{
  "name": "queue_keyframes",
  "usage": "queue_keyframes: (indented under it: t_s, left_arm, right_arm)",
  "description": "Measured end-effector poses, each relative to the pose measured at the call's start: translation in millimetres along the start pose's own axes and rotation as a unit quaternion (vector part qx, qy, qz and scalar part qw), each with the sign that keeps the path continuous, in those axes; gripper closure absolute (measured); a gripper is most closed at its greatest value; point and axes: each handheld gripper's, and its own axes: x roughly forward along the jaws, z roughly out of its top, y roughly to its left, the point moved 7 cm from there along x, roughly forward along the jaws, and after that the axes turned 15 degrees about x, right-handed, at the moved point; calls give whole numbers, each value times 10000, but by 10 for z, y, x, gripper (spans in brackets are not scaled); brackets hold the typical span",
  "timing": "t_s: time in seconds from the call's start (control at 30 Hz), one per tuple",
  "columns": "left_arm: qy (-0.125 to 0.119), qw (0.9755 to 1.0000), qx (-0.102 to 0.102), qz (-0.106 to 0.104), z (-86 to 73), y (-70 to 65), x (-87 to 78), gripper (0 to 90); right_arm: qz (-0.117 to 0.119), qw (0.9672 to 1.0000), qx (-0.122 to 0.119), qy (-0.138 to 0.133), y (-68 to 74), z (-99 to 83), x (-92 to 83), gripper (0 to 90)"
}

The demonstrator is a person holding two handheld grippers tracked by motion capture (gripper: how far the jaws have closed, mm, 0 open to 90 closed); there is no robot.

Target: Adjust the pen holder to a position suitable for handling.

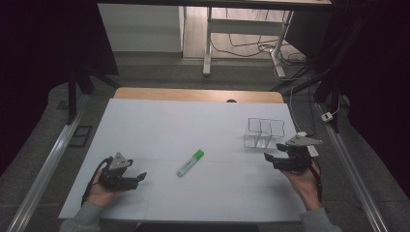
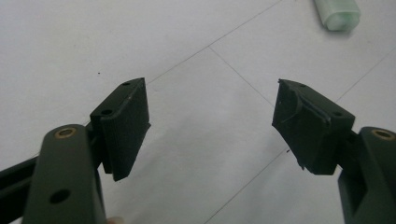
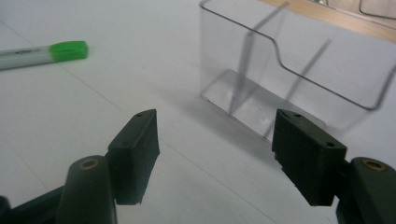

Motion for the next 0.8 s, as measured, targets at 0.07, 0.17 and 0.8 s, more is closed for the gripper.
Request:
queue_keyframes:
  t_s: [0.07,0.17,0.8]
  left_arm:
    - [16,10000,18,-9,-6,-3,3,269]
    - [18,10000,-2,8,-18,1,-8,269]
    - [66,10000,69,-28,-19,-5,20,269]
  right_arm:
    - [-178,9998,89,20,-71,4,-19,385]
    - [-293,9993,230,12,-172,15,-40,437]
    - [-1129,9912,668,190,-739,25,111,897]
